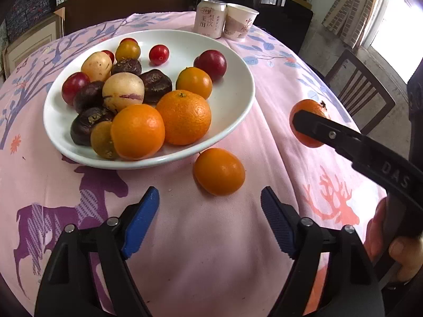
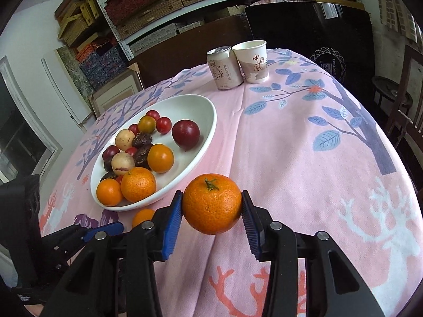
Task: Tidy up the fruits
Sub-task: 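Grasp a tangerine with the right tool while the left tool grasps an orange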
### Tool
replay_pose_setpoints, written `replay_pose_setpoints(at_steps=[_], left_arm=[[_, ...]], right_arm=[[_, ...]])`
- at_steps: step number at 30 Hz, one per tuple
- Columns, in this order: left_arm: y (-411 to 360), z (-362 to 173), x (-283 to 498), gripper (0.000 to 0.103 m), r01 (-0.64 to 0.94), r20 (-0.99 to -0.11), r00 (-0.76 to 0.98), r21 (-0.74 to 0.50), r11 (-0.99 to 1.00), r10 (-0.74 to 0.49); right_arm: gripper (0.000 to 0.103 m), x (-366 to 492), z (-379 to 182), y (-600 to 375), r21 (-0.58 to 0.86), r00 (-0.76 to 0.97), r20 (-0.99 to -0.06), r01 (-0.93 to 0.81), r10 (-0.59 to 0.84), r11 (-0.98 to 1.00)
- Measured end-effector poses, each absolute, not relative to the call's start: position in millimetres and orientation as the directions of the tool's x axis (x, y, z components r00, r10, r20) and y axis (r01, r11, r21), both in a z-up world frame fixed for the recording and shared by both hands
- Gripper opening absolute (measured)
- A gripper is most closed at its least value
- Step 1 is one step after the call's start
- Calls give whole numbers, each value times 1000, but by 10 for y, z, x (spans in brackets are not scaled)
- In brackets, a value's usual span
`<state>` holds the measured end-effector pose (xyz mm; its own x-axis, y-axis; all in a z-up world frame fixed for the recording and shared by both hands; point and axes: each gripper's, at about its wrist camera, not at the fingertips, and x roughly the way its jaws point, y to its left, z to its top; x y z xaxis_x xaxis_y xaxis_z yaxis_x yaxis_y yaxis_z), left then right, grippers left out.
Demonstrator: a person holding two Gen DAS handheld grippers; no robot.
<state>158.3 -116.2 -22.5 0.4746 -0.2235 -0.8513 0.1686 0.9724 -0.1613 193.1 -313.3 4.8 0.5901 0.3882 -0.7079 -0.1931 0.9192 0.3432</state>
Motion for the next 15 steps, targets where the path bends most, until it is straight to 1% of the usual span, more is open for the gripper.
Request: replay_pose_setpoints(at_steps=[3,4,5,6,7,15], left_arm=[[-1232,-242,1656,70,145,-852,488,-134,980,-189],[-1254,-242,1679,65,143,-853,488,-127,982,-182],[-1262,-236,1690,59,136,-852,497,-114,984,-168],[-1265,-232,1694,47,141,-850,498,-115,983,-171],[-1263,-223,1695,40,153,-848,493,-135,979,-194],[-1177,-123,1445,39,213,-850,481,-123,969,-213]], right_arm=[[44,1919,41,-3076,338,580,-711,-215,398,916],[44,1917,35,-3055,333,575,-714,-224,400,916],[44,1913,28,-3036,330,572,-716,-229,401,916],[44,1912,23,-3017,326,569,-718,-234,401,916],[44,1910,21,-3007,322,567,-719,-239,401,916],[44,1882,39,-2989,311,574,-715,-251,399,917]])
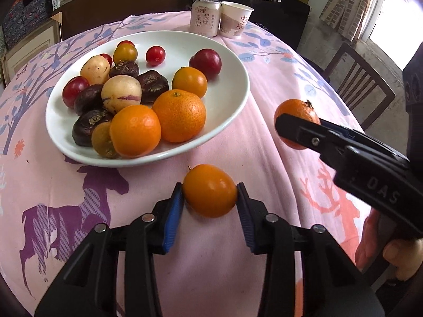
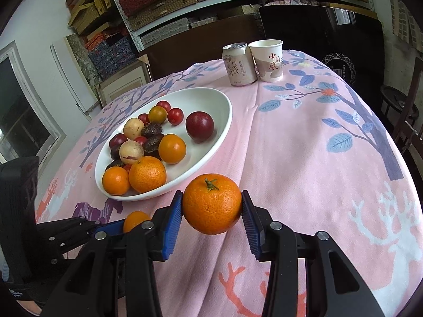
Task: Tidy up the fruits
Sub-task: 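Grasp a tangerine with the right tool while the left tool grasps an orange, then carry the orange and tangerine onto the white plate and open both tools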
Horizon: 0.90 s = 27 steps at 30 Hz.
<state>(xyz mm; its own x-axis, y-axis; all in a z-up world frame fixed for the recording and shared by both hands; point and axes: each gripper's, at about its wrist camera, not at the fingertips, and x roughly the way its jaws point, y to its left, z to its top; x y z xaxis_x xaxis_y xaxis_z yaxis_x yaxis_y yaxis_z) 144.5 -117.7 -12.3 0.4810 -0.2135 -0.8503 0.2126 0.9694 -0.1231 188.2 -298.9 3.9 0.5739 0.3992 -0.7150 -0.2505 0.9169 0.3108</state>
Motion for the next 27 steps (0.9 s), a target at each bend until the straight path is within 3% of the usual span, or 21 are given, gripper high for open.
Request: replay_pose_setpoints(at_steps=[6,15,27], left_arm=[[-991,99,1125,39,228,-811,564,-26,973,-153],[-713,347,1031,39,203,-772,620,-14,979,-140],[-541,556,1194,39,180,-742,658,-7,984,-126]], right_arm=[[44,1823,61,-2899,290,576,-712,-280,402,915],[44,1582,224,-2610,257,581,-678,-387,450,886],[44,1622,490,-2491,246,599,-658,-403,457,882]])
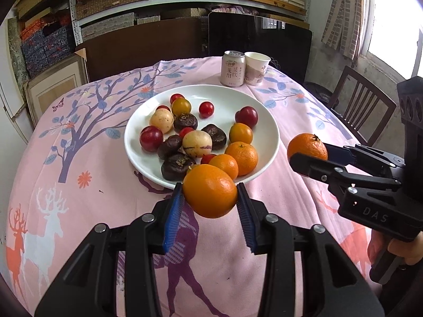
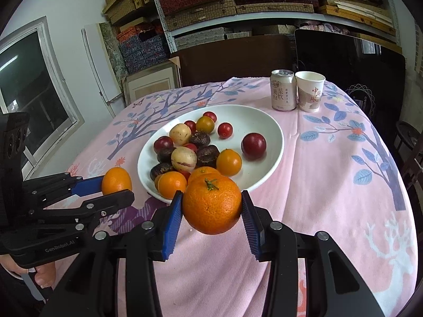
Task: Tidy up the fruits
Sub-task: 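Carry the orange and tangerine onto the white plate and open both tools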
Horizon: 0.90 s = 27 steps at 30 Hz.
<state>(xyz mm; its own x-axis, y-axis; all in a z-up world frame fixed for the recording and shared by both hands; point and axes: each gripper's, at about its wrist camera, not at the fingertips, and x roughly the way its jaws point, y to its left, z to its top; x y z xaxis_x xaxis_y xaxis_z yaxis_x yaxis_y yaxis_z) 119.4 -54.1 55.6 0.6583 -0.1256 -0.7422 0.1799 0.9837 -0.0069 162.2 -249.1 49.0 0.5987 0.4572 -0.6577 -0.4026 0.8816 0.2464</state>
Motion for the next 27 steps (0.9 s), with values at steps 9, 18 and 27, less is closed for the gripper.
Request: replay_pose_setpoints(at_steps=[9,18,27], left_arm=[[-339,774,1432,39,126,-704,702,-18,992,-102],[-203,737,1880,39,63,-701,709,-42,997,-74],[-308,394,2167,39,51,-754,653,-49,998,-70]], right_arm=[[44,1816,696,-2286,272,607,-622,-426,495,863],[44,2173,613,-2079,286,621,-624,-383,474,878],[44,2392,329,-2086,340,601,-651,-315,463,886]])
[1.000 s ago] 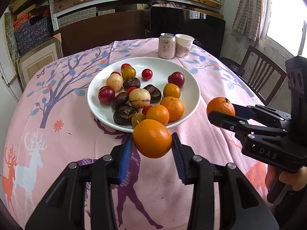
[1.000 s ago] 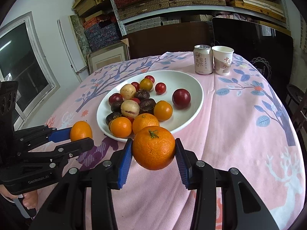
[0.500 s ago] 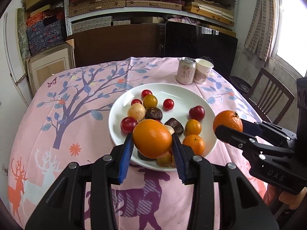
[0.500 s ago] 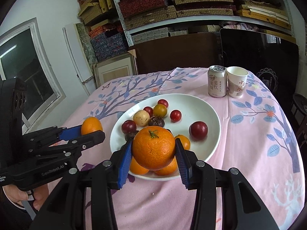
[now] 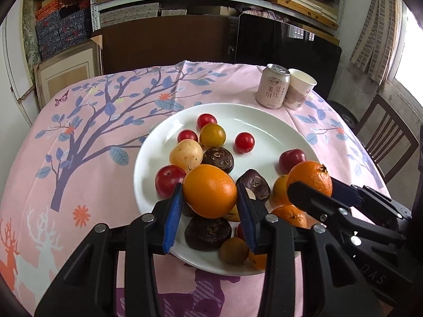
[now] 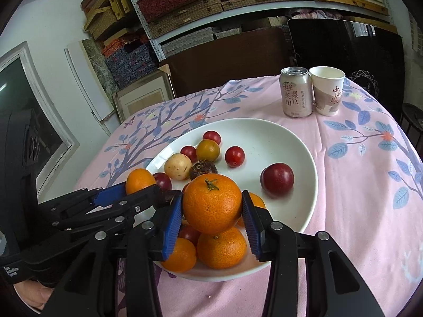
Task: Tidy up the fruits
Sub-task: 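Carry the orange and tangerine onto the white plate and open both tools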
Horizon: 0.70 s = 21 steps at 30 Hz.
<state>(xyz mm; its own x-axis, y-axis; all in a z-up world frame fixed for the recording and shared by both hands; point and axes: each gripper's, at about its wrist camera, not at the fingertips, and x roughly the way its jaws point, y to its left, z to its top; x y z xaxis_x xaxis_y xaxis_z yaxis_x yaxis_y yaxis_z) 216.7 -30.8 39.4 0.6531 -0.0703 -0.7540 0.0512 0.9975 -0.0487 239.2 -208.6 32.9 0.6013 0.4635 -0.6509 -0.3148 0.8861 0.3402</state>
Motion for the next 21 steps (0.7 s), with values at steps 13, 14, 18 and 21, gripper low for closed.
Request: replay_pose_setpoints(at_steps=[13,14,18,21], left_arm=[[-272,251,2266,51,5,-756,650,-104,995,-82],[-265,251,2262,56,-4,-755,652,-104,995,-76],[-239,274,2224,75,-29,-739,672,-95,995,-51],[-230,268,2184,88,-30,-744,667,-60,998,-25]], right_arm=[[50,2429,245,-2150,376,614,-632,-291,473,880],[51,2424,246,-2159,379,614,-631,-289,474,879],[55,2401,241,-2200,393,609,-630,-285,482,874],[56,2358,249,-2218,384,611,-633,-287,477,878]])
